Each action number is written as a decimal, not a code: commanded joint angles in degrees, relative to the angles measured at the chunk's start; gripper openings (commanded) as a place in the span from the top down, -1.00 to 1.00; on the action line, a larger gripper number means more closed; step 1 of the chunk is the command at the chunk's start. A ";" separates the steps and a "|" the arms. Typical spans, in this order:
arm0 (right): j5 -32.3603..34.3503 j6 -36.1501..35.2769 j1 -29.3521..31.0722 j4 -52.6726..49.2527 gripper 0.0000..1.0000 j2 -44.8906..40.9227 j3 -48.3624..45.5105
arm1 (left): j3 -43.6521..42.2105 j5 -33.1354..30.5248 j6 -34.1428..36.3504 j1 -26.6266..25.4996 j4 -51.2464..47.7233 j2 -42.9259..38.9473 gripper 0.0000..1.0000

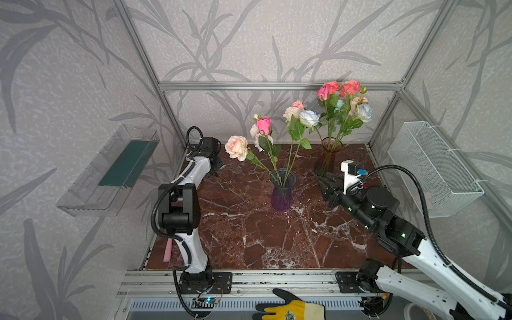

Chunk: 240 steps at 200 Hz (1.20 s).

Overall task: Arrange the flowers into the vase
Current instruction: 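Grasp the white rose stem lying on the table with left gripper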

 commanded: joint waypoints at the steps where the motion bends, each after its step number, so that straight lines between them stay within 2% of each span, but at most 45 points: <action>1: -0.36 1.24 -0.01 -1.44 0.04 -1.36 -1.48 | 4.82 -1.57 -1.78 0.65 -3.48 4.46 -0.15; 32: -1.65 2.91 -0.10 -1.84 0.04 -2.43 -2.97 | 12.81 2.10 0.15 2.22 -8.36 12.39 -0.06; 64: -1.90 3.46 -0.11 -2.54 0.04 -3.09 -3.77 | 19.01 2.75 -0.22 3.18 -13.72 18.44 -0.03; 111: -1.26 3.80 -0.10 -2.35 0.04 -3.42 -4.46 | 20.98 4.88 1.28 3.62 -13.01 22.27 0.15; 173: -1.09 3.52 -0.10 -2.57 0.03 -3.14 -4.22 | 23.85 5.40 3.92 3.74 -14.35 24.97 0.64; 225: -1.17 3.50 -0.17 -2.92 0.03 -3.12 -4.22 | 21.94 7.57 6.51 3.72 -14.14 24.67 0.67; 240: -1.34 3.64 -0.20 -2.98 0.03 -3.23 -4.14 | 21.45 8.06 7.46 3.69 -14.23 24.48 0.81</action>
